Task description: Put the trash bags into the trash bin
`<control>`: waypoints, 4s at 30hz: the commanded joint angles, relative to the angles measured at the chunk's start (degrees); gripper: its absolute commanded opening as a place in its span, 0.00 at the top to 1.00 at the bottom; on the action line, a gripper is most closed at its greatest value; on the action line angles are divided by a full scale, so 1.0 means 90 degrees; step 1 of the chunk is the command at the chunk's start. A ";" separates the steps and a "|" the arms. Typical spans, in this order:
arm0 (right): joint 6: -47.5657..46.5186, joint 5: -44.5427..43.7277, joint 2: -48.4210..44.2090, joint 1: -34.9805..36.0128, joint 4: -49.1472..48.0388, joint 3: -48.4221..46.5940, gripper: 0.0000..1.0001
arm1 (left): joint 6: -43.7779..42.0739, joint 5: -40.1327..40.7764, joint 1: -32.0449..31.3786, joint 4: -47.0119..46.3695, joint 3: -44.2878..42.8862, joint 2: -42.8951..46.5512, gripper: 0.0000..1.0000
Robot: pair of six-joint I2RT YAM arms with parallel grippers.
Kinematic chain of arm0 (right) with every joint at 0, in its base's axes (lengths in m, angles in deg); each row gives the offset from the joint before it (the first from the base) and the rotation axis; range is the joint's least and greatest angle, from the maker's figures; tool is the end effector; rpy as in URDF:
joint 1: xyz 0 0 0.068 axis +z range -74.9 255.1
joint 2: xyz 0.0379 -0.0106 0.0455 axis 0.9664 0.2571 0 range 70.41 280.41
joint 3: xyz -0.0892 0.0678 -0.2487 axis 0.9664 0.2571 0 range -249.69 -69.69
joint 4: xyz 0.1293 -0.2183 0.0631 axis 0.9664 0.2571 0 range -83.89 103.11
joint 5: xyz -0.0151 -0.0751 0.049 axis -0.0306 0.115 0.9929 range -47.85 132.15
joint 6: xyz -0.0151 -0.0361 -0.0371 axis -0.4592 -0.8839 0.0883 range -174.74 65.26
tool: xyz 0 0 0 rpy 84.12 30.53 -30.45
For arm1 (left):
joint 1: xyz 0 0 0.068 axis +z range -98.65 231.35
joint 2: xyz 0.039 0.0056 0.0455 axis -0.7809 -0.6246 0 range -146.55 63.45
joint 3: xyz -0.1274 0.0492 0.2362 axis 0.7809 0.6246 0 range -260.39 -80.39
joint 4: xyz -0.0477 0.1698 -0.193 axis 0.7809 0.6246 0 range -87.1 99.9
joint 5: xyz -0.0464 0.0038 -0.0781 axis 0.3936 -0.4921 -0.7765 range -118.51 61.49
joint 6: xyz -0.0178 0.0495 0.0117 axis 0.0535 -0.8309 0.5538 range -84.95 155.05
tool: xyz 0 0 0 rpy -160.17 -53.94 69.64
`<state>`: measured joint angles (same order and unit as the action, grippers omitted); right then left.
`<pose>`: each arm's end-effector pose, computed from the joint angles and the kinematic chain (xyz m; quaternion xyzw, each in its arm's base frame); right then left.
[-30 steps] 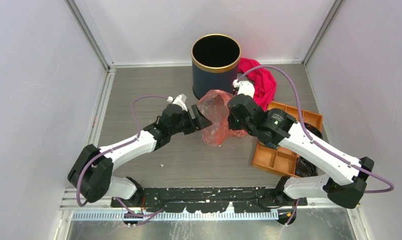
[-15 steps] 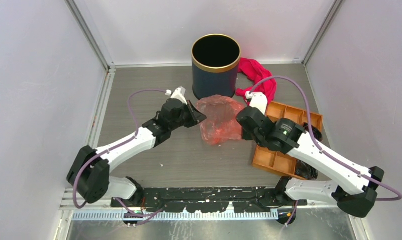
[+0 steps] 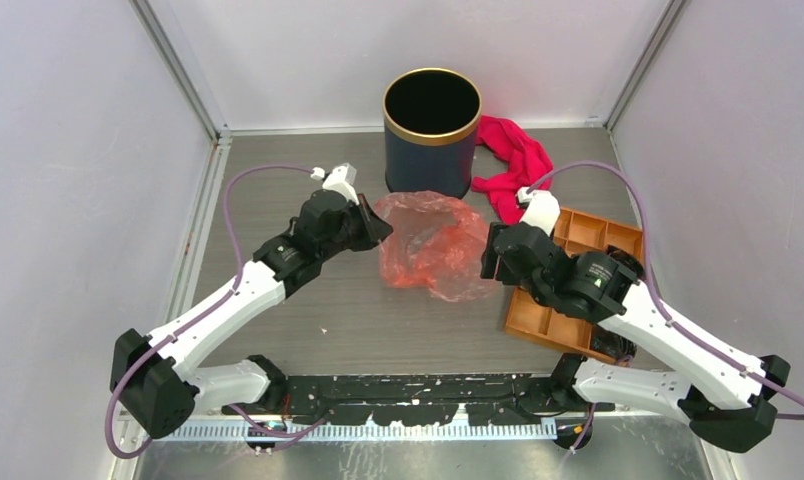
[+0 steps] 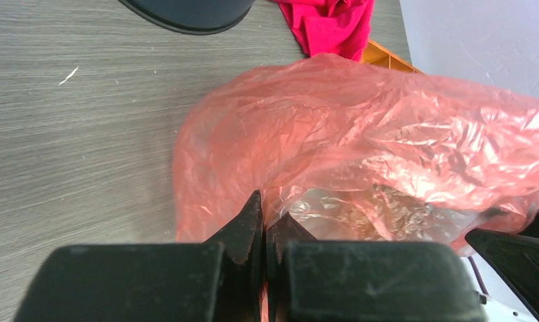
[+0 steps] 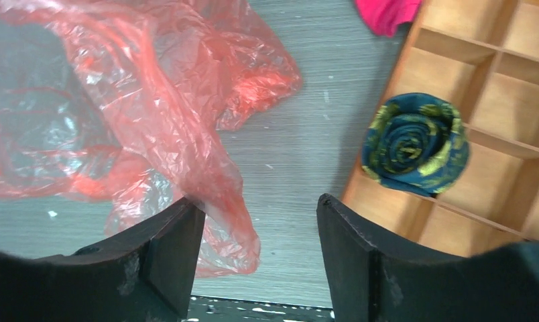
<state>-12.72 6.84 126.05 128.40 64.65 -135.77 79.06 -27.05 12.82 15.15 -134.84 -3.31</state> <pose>0.1179 0.1239 0.3581 0.0205 0.8962 0.0611 0.4389 0.2101 -0.1659 0.3170 -0.0471 0.8400 -0.3485 0.4133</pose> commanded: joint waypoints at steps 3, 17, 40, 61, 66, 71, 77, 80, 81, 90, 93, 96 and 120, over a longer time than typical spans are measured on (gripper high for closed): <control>0.0155 0.0710 -0.0289 0.0040 -0.1610 0.0665 0.28 | -0.0154 -0.0132 0.0001 0.0338 -0.0204 0.0208 1.00; 0.0522 0.0809 -0.0201 0.0040 -0.3308 0.1590 0.60 | -0.0075 -0.0250 0.0002 0.0634 -0.0470 0.0202 1.00; -0.0581 0.2246 0.0589 0.0185 -0.2576 -0.0287 0.99 | -0.0799 -0.0626 -0.0157 0.1708 -0.2110 0.0209 0.99; -0.1287 -0.2566 0.0981 0.2838 -0.0402 -0.3207 0.99 | -0.1214 0.3330 -0.2776 0.2993 -0.2979 0.1688 0.99; -0.1960 -0.2281 0.1770 0.1811 -0.0484 -0.4258 0.99 | -0.1093 0.1356 -0.0909 0.3142 -0.4247 0.0080 1.00; -0.1795 0.0471 0.2505 -0.0849 -0.0530 -0.4838 0.99 | -0.0627 -0.0906 0.0606 0.3191 -0.6246 -0.1851 1.00; -0.2420 0.0458 0.3784 -0.1191 0.0242 -0.9317 0.99 | -0.0457 -0.1563 0.0648 0.3598 -1.1111 -0.4199 1.00; -0.2493 0.0959 0.3024 -0.1180 -0.0928 -0.9212 0.99 | -0.0112 -0.1869 0.0648 0.2492 -1.1601 -0.4139 0.99; -0.2494 0.1189 0.2504 -0.1185 -0.1635 -0.8528 0.99 | -0.0001 -0.1963 0.0648 0.1900 -1.1145 -0.3790 1.00; -0.1642 0.1881 0.0118 -0.1181 -0.2830 -0.3576 0.99 | -0.0593 -0.2001 0.0574 0.1259 -0.5990 -0.1413 1.00; -0.0869 0.2154 -0.0033 -0.1159 -0.2749 -0.1157 0.99 | -0.0520 -0.1753 0.0391 0.0953 -0.3421 -0.0469 0.99; -0.0141 0.2325 -0.0005 -0.0662 -0.3066 0.0875 0.99 | -0.0574 -0.1319 -0.0143 0.0908 -0.1512 0.0209 1.00; -0.0513 -0.2455 0.0736 0.1019 0.0259 -0.1974 0.99 | -0.1450 0.3134 -0.1045 0.3931 -0.2926 0.1261 0.99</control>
<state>-16.04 -9.47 132.80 143.26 60.26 -150.54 70.38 -8.74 -1.75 46.89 -154.54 11.81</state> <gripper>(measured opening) 0.018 0.010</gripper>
